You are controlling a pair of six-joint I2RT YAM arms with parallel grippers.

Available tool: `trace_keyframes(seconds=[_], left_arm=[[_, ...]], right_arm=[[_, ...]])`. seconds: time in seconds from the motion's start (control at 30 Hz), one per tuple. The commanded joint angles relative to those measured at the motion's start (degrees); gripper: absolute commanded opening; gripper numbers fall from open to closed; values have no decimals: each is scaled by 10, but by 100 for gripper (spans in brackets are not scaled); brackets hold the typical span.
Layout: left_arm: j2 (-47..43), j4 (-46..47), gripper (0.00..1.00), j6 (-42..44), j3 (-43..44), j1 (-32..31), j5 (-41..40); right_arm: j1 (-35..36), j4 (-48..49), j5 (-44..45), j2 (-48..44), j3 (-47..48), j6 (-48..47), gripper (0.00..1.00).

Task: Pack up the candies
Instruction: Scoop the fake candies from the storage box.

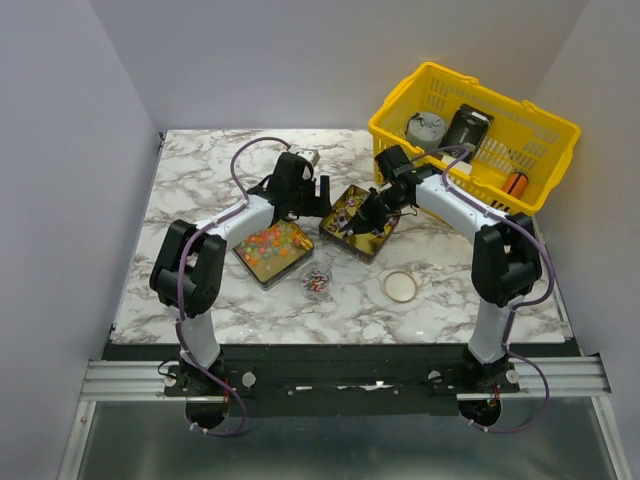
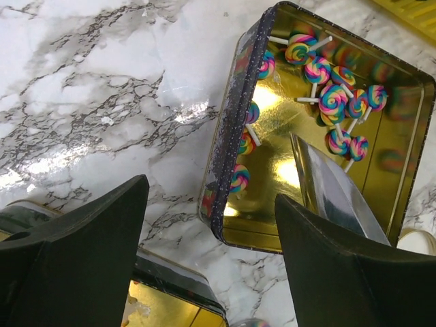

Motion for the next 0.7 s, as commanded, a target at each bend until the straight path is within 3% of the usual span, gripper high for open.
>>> trace_keyframes(seconds=[0.0,0.33,0.5,0.67], left_arm=[[25,-23,82,28,32,-3,2],[58,-45,69,64,50,-3,28],[60,-45,70,66,46,-3,43],[49,-19,82,59,24,-3,57]], right_arm=[[-8,38,77,34,-3,67,1],[-8,77,82,77,6,124,1],[-7,114,77,73,-27,172,1],[-7,136,64,66,-54,208,1]])
